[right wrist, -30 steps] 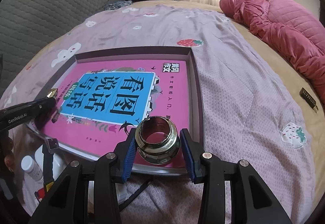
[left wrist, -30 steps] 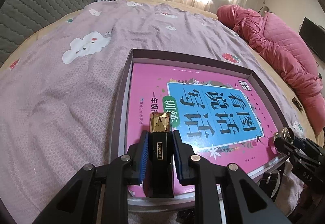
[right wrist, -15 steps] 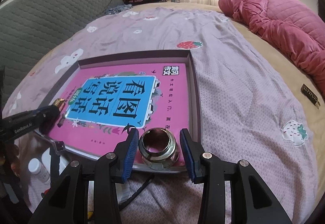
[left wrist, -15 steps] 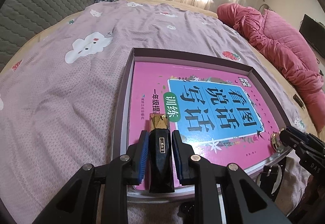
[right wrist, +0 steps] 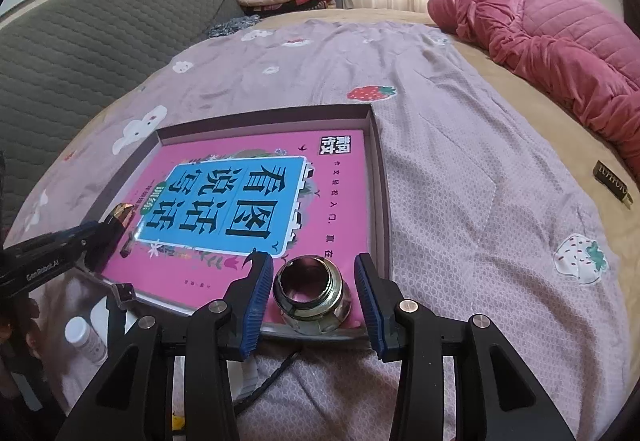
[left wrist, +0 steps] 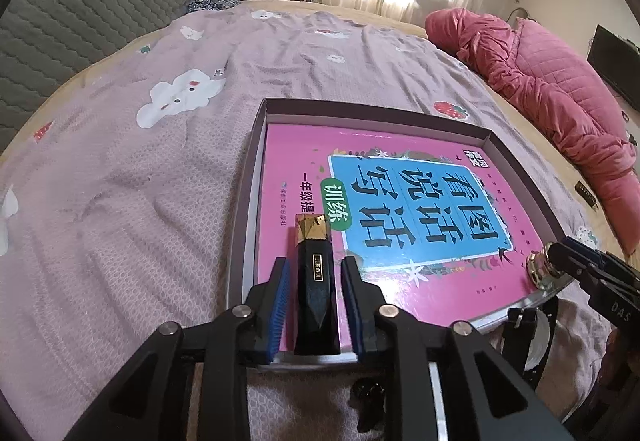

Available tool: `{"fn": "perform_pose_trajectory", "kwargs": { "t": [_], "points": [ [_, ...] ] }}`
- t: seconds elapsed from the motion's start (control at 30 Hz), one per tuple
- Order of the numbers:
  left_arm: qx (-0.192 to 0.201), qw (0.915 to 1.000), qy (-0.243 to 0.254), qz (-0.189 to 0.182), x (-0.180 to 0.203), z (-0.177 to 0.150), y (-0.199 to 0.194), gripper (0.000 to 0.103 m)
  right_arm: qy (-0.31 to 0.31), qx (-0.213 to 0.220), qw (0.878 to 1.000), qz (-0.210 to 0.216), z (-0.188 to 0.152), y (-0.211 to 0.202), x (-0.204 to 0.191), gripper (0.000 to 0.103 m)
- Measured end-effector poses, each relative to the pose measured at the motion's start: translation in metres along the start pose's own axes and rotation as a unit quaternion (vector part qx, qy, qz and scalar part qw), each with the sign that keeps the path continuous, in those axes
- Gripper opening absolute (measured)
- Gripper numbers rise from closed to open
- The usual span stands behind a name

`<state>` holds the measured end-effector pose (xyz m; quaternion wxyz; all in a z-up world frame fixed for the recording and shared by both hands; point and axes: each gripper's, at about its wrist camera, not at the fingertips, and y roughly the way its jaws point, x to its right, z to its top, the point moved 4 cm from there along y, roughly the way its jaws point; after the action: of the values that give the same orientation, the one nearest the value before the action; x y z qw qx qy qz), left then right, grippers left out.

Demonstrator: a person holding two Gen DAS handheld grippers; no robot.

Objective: Organize rigid objects
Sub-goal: 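Open the left gripper to release the black case while the right gripper releases the ring, then lift both tools out of the tray and back toward the loose items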

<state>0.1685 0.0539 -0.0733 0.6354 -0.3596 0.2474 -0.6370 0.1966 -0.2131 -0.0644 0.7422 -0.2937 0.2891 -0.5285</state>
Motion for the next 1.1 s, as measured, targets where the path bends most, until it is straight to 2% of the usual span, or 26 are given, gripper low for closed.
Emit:
{"fn": "perform_pose_trajectory", "kwargs": {
  "t": [0.13, 0.57, 0.63, 0.7, 1.1],
  "points": [
    [0.003, 1.0, -0.003, -0.002, -0.001, 0.0, -0.007, 0.039, -0.002, 0.007, 1.0, 0.001, 0.0, -0.003, 0.0, 0.044],
    [0.018, 0.9998, 0.0, 0.006, 0.0, -0.004, -0.028, 0.04, 0.0, 0.026, 1.0, 0.016, 0.003, -0.014, 0.001, 0.05],
    [0.02, 0.9998, 0.006, 0.009, 0.002, -0.004, -0.03, 0.05, -0.001, 0.029, 0.999, 0.018, 0.003, -0.016, 0.0, 0.05],
    [0.022, 0.9997, 0.01, 0.009, 0.005, -0.005, -0.032, 0.056, -0.002, 0.034, 0.999, 0.02, 0.004, -0.018, -0.001, 0.051],
    [0.036, 0.999, 0.018, 0.019, 0.007, -0.01, -0.053, 0.056, 0.003, 0.054, 0.998, 0.031, 0.001, -0.036, -0.001, 0.057]
  ]
}}
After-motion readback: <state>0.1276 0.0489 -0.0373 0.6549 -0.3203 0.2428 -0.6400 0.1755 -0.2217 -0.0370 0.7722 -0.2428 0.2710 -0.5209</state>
